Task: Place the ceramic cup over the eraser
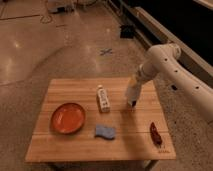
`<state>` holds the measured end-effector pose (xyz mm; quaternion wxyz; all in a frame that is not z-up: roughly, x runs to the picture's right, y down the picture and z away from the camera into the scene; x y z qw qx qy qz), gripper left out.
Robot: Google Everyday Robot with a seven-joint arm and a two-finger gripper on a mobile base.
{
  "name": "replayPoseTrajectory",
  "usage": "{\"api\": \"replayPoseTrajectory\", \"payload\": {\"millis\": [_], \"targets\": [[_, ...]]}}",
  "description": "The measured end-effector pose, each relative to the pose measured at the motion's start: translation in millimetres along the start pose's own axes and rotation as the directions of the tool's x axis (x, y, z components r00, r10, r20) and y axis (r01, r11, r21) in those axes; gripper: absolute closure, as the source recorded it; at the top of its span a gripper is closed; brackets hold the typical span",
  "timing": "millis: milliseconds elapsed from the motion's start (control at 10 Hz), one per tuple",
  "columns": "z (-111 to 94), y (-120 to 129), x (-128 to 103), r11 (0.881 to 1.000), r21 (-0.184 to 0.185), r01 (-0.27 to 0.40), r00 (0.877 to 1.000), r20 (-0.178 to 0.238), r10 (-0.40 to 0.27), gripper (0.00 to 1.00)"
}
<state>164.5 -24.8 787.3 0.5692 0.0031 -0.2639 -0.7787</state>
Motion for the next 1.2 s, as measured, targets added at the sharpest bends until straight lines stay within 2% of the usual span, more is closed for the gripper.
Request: {"api": "replayPoseTrajectory", "payload": {"millis": [200, 400, 500, 800, 1100, 1200], "targets": [[17.3, 0.1, -1.8, 1.0, 0.008, 0.022, 1.0, 0.012, -0.022, 0.44], [19.3, 2.7, -2.3, 0.999, 0.007, 0.039, 0.999, 0.013, -0.039, 0.25], [18.9, 0.5, 0.4, 0.998, 0.001, 0.058, 0.998, 0.008, -0.058, 0.2], [3.8, 1.5, 5.3, 0.996, -0.025, 0.087, 0.996, -0.006, -0.087, 0.2], [-26.9, 0.3, 18.5, 0.99, -0.06, 0.13, 0.991, -0.028, -0.131, 0.21], [-27.9, -0.7, 19.8, 0.988, -0.061, 0.142, 0.989, -0.024, -0.144, 0.26]]}}
